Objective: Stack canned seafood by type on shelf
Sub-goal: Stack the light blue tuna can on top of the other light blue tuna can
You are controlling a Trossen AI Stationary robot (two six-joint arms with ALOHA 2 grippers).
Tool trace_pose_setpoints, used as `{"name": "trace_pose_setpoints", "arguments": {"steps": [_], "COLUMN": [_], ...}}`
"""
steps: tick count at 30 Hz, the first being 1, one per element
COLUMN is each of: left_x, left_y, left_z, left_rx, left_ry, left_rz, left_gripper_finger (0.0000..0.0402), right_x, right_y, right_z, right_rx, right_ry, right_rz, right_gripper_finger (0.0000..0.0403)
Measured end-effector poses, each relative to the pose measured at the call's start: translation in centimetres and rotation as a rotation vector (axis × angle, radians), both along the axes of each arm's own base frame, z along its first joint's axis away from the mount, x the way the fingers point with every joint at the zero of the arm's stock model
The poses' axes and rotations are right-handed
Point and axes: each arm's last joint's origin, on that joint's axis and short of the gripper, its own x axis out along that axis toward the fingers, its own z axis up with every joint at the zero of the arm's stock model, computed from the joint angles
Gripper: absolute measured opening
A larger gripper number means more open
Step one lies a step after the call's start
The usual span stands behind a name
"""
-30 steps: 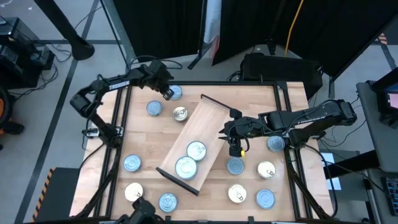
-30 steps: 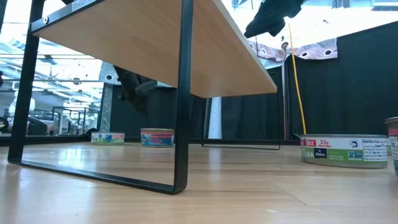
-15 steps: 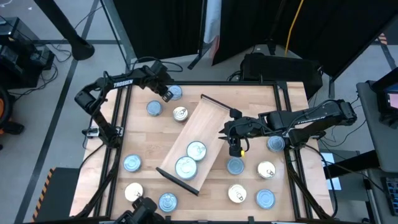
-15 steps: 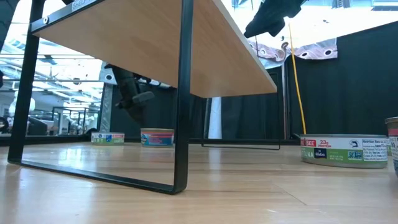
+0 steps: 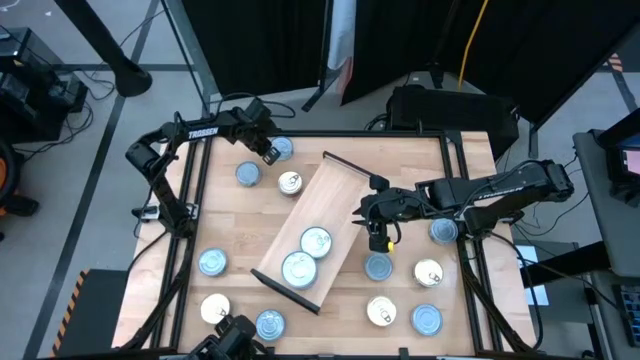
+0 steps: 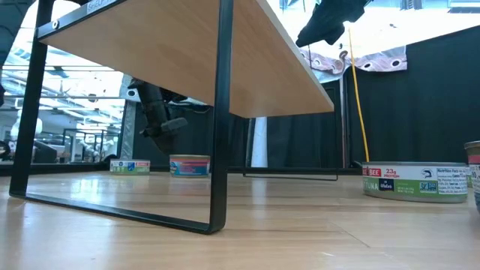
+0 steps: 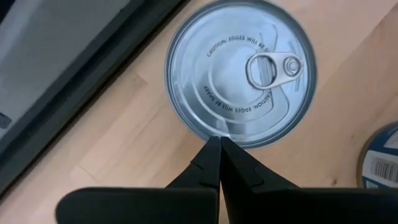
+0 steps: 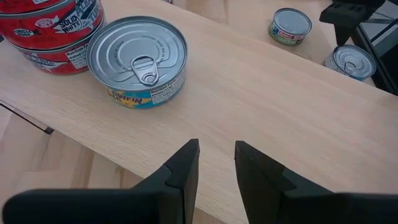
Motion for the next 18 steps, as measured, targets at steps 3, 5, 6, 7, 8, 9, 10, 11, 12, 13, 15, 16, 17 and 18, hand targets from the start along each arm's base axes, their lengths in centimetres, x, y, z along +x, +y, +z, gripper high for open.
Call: {"name": "trace_pose_setpoints", "arguments": {"steps": [3, 5, 6, 7, 8, 9, 10, 11, 12, 13, 15, 16, 17, 18], "left_x": [0.04, 0.03, 0.03, 0.02, 0.01, -0.02, -0.06, -0.11, -0.17, -0.24, -0.44, -0.56, -0.67, -0.76], "left_y": [0.05, 0.05, 0.04, 0.04, 0.02, -0.01, -0.05, -0.08, -0.12, -0.18, -0.33, -0.43, -0.51, -0.62], "left_z": [-0.11, -0.11, -0.11, -0.13, -0.13, -0.14, -0.16, -0.16, -0.17, -0.19, -0.3, -0.46, -0.64, -0.72], "left_rx": [-0.005, -0.006, -0.006, -0.007, -0.009, -0.012, -0.015, -0.017, -0.019, -0.023, -0.032, -0.039, -0.049, -0.057], "left_ry": [-0.002, 0.0, 0.0, 0.001, 0.003, 0.007, 0.013, 0.022, 0.032, 0.042, 0.074, 0.092, 0.109, 0.123], "left_rz": [0.013, 0.013, 0.013, 0.012, 0.013, 0.013, 0.015, 0.017, 0.02, 0.022, 0.029, 0.033, 0.036, 0.038], "left_gripper_finger": [0.0004, 0.0003, 0.0003, 0.0003, 0.0003, 0.0003, 0.0003, 0.0003, 0.0003, 0.0003, 0.0003, 0.0003, 0.0003, 0.0003], "right_x": [0.0, 0.0, 0.0, 0.0, 0.0, 0.0, 0.0, 0.0, 0.0, 0.0, 0.0, 0.0, 0.0, 0.0], "right_y": [0.0, 0.0, 0.0, 0.0, 0.0, 0.0, 0.0, 0.0, 0.0, 0.0, 0.0, 0.0, 0.0, 0.0], "right_z": [0.01, 0.0, 0.0, 0.0, 0.0, 0.0, 0.0, 0.0, 0.0, 0.0, 0.0, 0.0, 0.0, 0.0], "right_rx": [0.0, 0.001, 0.001, 0.001, 0.001, 0.001, 0.001, 0.001, 0.001, 0.001, 0.001, 0.001, 0.001, 0.001], "right_ry": [0.0, 0.0, 0.0, 0.0, 0.0, 0.0, 0.0, 0.0, 0.0, 0.0, 0.001, 0.001, 0.001, 0.001], "right_rz": [0.0, 0.0, 0.0, 0.0, 0.001, 0.001, 0.001, 0.001, 0.001, 0.001, 0.001, 0.001, 0.001, 0.001], "right_gripper_finger": [0.0095, 0.0095, 0.0095, 0.0095, 0.0095, 0.0095, 0.0095, 0.0095, 0.0095, 0.0095, 0.0095, 0.0095, 0.0095, 0.0095]}}
